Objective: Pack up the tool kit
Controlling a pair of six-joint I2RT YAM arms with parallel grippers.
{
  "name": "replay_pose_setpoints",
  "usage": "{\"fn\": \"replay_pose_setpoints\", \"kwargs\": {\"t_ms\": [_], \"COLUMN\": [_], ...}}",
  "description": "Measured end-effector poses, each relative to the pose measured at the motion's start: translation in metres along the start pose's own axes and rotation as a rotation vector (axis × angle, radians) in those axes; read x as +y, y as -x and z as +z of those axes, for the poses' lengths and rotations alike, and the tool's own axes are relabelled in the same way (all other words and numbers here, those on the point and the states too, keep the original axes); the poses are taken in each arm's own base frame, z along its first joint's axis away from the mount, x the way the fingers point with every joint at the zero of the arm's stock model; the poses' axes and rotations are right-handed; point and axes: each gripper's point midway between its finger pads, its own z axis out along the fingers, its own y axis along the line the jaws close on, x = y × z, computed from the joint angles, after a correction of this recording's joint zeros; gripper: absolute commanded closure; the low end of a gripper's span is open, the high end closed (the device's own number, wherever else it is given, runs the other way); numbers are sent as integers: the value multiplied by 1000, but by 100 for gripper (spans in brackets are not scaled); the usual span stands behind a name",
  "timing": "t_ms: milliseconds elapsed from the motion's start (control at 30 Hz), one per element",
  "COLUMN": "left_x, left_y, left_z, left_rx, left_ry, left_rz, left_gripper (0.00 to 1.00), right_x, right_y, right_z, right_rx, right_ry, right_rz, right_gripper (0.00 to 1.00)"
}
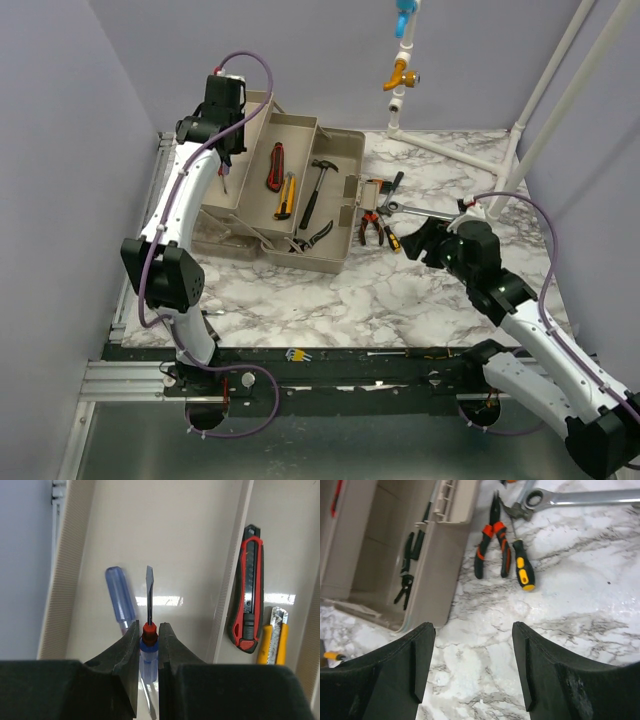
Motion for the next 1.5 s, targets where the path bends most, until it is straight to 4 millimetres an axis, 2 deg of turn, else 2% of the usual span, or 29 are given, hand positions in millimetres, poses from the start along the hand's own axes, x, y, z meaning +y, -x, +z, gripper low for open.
{"fn": "replay_pose_setpoints", "kwargs": {"t_ms": [133,167,233,333,467,600,700,833,933,967,1133,1233,1333,1467,1500], "left_x": [-6,-7,-8,-6,-5,-9,-13,-23,-35,-43,-79,-101,-123,-144,-148], "left_y": [-25,-29,-33,-33,-30,-29,-24,-9,-4,-2,5,-7,-26,-51,-56], "left_z": [27,32,37,38,38,36,27,-5,-43,-64,-135,-163,-184,-197,-199], "left_rx": [94,106,121,123,116,115,101,38,-21,-54,-181,-198,-185,-142,-133], "left_ry": [7,8,10,13,17,0,-30,-124,-242,-315,-607,-740,-851,-936,-954], "left_rz": [21,24,25,15,-17,-45,-76,-148,-215,-252,-358,-385,-392,-384,-382], "left_gripper": [98,90,83,63,47,33,16,1,1,1,1,1,1,1,1], "right_x": [-19,-24,-33,-43,-51,-55,-56,-54,-55,-57,-66,-70,-74,-79,-80], "right_y": [-13,-17,-26,-37,-50,-57,-59,-58,-62,-65,-79,-86,-90,-94,-95], "right_z": [13,17,24,34,48,66,80,99,108,110,122,129,135,143,144], "right_rx": [59,77,116,175,247,306,337,356,366,373,416,441,456,468,469], "right_ry": [-110,-136,-182,-236,-281,-307,-317,-311,-304,-305,-324,-337,-347,-371,-376], "right_rz": [6,4,-4,-19,-52,-94,-123,-157,-173,-178,-198,-209,-216,-224,-225], "right_gripper": [31,31,31,31,33,41,44,43,43,43,47,50,50,51,55]}}
